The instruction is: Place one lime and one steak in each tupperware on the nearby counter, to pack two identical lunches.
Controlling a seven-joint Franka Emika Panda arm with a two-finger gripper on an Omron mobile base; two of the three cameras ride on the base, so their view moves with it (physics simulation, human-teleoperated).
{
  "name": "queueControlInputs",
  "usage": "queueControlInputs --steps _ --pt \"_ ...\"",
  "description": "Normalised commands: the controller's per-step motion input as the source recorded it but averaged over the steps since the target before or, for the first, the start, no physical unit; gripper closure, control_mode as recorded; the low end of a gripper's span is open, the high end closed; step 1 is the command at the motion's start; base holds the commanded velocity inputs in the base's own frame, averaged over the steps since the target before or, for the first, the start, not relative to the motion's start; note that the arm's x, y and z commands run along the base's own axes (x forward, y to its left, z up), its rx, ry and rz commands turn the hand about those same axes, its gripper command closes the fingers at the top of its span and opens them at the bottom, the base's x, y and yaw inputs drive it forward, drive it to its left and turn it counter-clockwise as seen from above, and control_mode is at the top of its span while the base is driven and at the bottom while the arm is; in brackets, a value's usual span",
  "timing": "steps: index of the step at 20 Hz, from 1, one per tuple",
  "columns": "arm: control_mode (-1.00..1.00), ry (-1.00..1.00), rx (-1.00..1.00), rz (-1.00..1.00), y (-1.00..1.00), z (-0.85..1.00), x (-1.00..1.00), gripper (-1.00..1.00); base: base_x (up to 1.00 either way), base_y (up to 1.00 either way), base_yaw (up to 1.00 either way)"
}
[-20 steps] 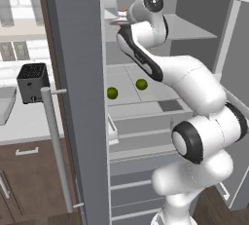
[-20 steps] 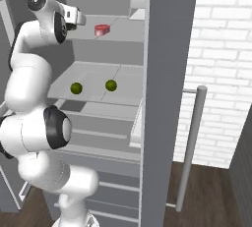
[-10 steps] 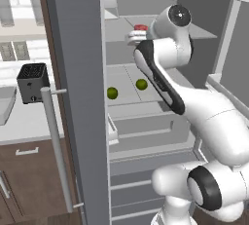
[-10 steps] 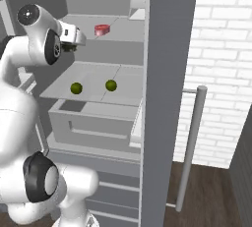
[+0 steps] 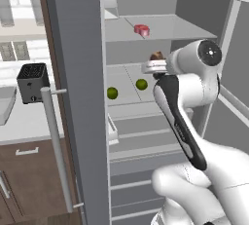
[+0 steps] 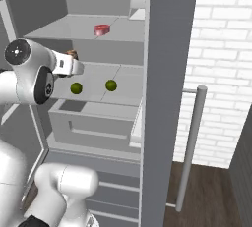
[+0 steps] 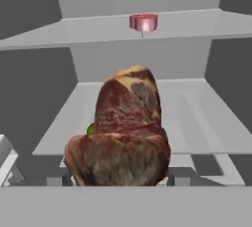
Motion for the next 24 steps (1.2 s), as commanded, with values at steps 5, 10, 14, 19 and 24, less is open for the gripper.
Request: queueControlInputs --steps 5,10,14,19,24 --pt "-1.0 0.0 0.0 0.0 -0.09 -0.19 -1.0 1.0 0.0 0.0 0.0" --pt "1.0 0.0 0.0 0.0 -0.01 -0.04 -0.2 1.0 -0.8 -0.04 0.0" --pt "1.0 0.0 0.0 0.0 0.0 0.0 0.0 1.0 -0.78 0.0 -0.07" --pt "1.0 0.0 0.0 0.0 0.0 0.0 0.0 1.0 -0.06 0.05 -0.18" --pt "1.0 0.0 0.0 0.0 0.0 0.0 0.0 1.0 0.46 0.23 -0.23"
